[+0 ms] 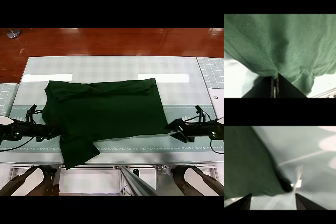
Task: Fold the shirts.
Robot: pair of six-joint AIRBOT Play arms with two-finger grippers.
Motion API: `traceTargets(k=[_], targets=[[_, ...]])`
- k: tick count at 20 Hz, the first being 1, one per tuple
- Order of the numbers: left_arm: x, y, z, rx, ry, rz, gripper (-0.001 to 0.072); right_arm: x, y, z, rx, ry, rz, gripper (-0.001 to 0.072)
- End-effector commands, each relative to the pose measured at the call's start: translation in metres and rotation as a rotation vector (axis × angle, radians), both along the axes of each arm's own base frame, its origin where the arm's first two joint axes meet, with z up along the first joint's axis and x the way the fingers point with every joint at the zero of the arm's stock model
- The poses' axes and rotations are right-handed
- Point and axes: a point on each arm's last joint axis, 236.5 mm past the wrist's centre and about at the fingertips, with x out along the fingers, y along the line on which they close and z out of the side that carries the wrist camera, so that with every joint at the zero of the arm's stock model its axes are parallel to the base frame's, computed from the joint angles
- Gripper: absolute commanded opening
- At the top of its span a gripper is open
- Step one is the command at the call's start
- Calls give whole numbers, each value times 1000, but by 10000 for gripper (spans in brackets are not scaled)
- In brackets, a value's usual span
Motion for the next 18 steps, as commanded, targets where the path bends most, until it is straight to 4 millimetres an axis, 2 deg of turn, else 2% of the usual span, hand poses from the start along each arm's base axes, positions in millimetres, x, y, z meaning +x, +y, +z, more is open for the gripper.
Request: traceTargets(k=[1, 2, 3, 4, 6, 7, 8, 9, 10, 12, 14, 15, 16, 18], targets=[[0, 0, 0, 1, -2, 0, 19, 26, 22, -6, 40, -16, 10, 630], [0, 0, 0, 1, -2, 0, 19, 31, 29, -9, 43, -8, 27, 627], [1, 0, 0, 1, -2, 0, 19, 36, 34, -12, 37, -7, 49, 593], [1, 0, 0, 0, -2, 1, 19, 42, 39, -12, 31, -9, 68, 477], [7, -1, 4, -10, -20, 20, 19, 59, 46, -4, 21, -43, 112, 33], [16, -4, 10, -35, -45, 41, 19, 71, 49, 6, 16, -81, 141, 40], [32, -11, 26, -80, -110, 51, 19, 85, 51, 23, 17, -123, 171, 40], [52, -17, 52, -132, -200, 50, 19, 102, 52, 46, 21, -175, 196, 40], [76, -20, 88, -177, -317, 49, 19, 122, 50, 75, 10, -243, 225, 39], [129, -16, 193, -182, -663, 26, 18, 166, 45, 159, -33, -435, 263, 39], [161, 6, 301, -30, -977, 38, 18, 200, 41, 270, -104, -684, 278, 40], [166, 16, 356, 43, -1121, 61, 18, 204, 41, 322, -142, -800, 291, 40], [163, 22, 412, 109, -1259, 80, 18, 200, 42, 376, -189, -929, 299, 40], [134, 23, 503, 208, -1475, 89, 18, 176, 42, 462, -283, -1132, 293, 39]])
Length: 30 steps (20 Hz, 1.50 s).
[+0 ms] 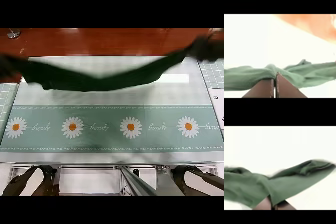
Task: Fold the shirts.
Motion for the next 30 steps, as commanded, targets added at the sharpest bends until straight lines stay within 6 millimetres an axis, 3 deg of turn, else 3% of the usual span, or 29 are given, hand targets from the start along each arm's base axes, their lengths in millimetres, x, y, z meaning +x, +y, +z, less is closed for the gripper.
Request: traceTargets(k=[1, 2, 4, 6, 8, 10, 12, 14, 16, 18, 22, 26, 30], targets=[[-48, -1, 180, 145, -453, 99, 18, -49, 1, 158, -117, -382, -24, 39], [-71, -6, 211, 177, -526, 116, 18, -73, 0, 188, -155, -467, -49, 39], [-119, -23, 252, 262, -643, 147, 18, -123, -4, 225, -227, -590, -105, 40], [-159, -34, 268, 395, -713, 217, 18, -174, -8, 241, -299, -653, -148, 40], [-194, -31, 267, 501, -717, 325, 18, -217, -11, 249, -358, -696, -184, 39], [-225, -16, 260, 595, -694, 437, 18, -252, -12, 250, -386, -714, -214, 40], [-252, 2, 256, 622, -678, 518, 18, -276, -11, 243, -400, -712, -224, 39], [-261, 15, 248, 636, -646, 530, 18, -287, -12, 222, -413, -645, -219, 39], [-251, 24, 229, 642, -570, 505, 18, -284, -14, 199, -419, -566, -207, 40], [-224, 29, 196, 644, -467, 464, 18, -269, -17, 175, -413, -481, -189, 40], [-137, 34, 93, 564, -172, 348, 18, -217, -25, 95, -373, -255, -155, 39], [-50, 4, 8, 355, 32, 155, 18, -139, -39, 12, -318, -83, -161, 40], [36, 1, -71, 303, 191, 119, 18, -46, -48, -56, -247, 40, -146, 40]])
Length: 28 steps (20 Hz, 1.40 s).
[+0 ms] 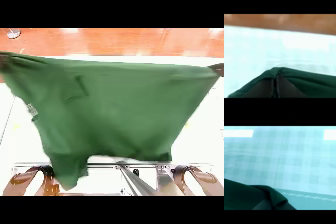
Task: Fold the shirts.
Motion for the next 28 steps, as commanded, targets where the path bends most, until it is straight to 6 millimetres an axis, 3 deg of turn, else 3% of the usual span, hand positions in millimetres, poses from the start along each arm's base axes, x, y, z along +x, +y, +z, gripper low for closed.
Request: traceTargets(k=[1, 4, 7, 9, 12, 14, 17, 21, 25, 26, 27, 28], targets=[[72, -13, -77, -87, 132, -13, 18, 80, -6, -73, 94, 95, -23, 39], [130, -19, -120, -96, 148, 10, 18, 141, -9, -133, 200, 169, -71, 40], [176, -16, -151, -167, 179, 82, 18, 196, -8, -176, 273, 222, -84, 40], [189, -16, -177, -230, 243, 127, 19, 218, -3, -200, 295, 267, -69, 40], [184, -21, -206, -250, 329, 127, 19, 230, 5, -220, 358, 318, -54, 40], [168, -24, -216, -251, 412, 100, 19, 224, 6, -220, 367, 343, -37, 40], [127, -27, -225, -242, 576, 27, 19, 182, 13, -226, 320, 462, 120, 40], [71, -32, -261, -145, 789, -135, 19, 137, -4, -266, 182, 655, 141, 40], [44, -36, -301, -165, 922, -143, 20, 118, -2, -303, 221, 735, 77, 41], [40, -35, -305, -166, 947, -146, 65, 117, -2, -305, 233, 747, 52, 166], [35, -34, -306, -166, 971, -152, 370, 116, -1, -302, 248, 759, 34, 553], [28, -29, -305, -160, 1003, -138, 695, 113, -1, -297, 254, 766, 46, 621]])
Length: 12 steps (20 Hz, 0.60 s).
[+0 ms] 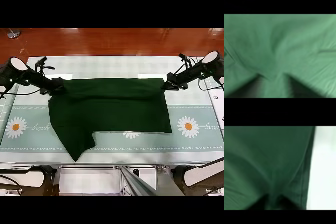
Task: Fold the shirts.
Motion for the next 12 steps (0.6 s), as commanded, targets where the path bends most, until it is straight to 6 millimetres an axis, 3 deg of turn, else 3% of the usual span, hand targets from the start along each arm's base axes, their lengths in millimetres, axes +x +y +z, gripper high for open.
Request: traceTargets(k=[1, 4, 6, 8, 10, 12], targets=[[-33, 15, -8, 33, 152, -9, 703, -17, -2, 3, 11, 66, -16, 620], [-70, 48, 2, 125, 250, -8, 703, -46, -32, 28, -65, 82, 37, 620], [-96, 40, 11, 65, 223, -63, 703, -69, -64, 35, -163, 81, 11, 620], [-131, 44, 3, 56, 222, -17, 703, -86, -75, 38, -156, 32, -82, 620], [-175, 54, -14, 39, 260, 82, 702, -107, -70, 33, -115, -20, -176, 620], [-206, 48, -28, -65, 291, 234, 703, -128, -41, 29, -10, -51, -255, 619]])
